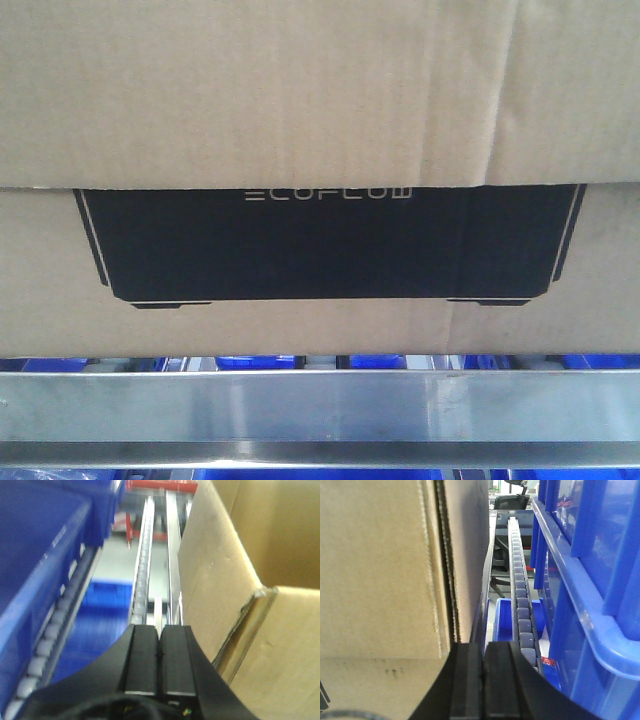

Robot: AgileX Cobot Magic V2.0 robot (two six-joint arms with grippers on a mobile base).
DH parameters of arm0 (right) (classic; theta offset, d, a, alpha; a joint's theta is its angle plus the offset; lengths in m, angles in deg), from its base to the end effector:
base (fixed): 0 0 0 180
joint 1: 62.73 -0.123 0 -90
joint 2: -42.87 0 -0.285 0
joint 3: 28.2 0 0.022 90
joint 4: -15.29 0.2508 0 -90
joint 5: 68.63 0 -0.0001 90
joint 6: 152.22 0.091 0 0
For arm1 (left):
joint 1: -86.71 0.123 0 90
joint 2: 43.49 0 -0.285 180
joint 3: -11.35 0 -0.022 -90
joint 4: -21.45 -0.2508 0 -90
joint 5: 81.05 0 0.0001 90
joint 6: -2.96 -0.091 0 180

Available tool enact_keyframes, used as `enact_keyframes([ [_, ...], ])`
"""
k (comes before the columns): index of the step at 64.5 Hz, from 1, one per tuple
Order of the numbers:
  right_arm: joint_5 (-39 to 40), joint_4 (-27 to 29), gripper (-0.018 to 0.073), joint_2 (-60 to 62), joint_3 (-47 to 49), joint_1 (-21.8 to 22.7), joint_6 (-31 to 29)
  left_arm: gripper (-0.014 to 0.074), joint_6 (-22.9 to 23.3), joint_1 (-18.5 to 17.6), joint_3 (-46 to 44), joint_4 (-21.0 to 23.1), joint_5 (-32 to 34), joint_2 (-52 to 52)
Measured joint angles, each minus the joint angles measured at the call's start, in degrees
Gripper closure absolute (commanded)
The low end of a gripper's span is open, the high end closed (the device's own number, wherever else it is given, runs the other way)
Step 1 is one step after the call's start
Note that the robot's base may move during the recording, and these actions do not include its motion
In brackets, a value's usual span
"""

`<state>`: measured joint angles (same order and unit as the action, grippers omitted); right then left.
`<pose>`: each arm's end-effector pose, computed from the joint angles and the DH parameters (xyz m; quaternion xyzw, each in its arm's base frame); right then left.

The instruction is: Grab box from left shelf to table start

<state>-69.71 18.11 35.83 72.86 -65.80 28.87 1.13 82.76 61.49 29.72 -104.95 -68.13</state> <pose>0.0566 0.0031 0.2020 0.0047 0.6887 0.0445 0.7237 0.0665 -0.0099 0.3154 0.0072 0.7572 -0.0771 0.6486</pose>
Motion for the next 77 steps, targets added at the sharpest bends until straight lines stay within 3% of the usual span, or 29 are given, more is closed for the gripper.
enact_keyframes([
  [14, 0.0, 0.0, 0.0510, 0.0, 0.0, 0.0, 0.0, 0.0691, -1.1, 0.0, -7.1, 11.3, -4.5, -10.6],
  [23, 0.0, 0.0, 0.0510, 0.0, 0.0, 0.0, 0.0, 0.0691, -3.5, 0.0, -10.8, 12.6, -5.5, -14.5],
  [54, 0.0, 0.0, 0.0510, 0.0, 0.0, 0.0, 0.0, 0.0691, -3.3, -0.3, -25.8, 3.8, -15.9, -21.5],
  [71, 0.0, 0.0, 0.0510, 0.0, 0.0, 0.0, 0.0, 0.0691, 2.6, -8.3, -34.0, -3.8, -22.5, -30.4],
  [77, 0.0, 0.0, 0.0510, 0.0, 0.0, 0.0, 0.0, 0.0691, 6.8, -11.3, -35.5, -6.7, -23.4, -32.8],
])
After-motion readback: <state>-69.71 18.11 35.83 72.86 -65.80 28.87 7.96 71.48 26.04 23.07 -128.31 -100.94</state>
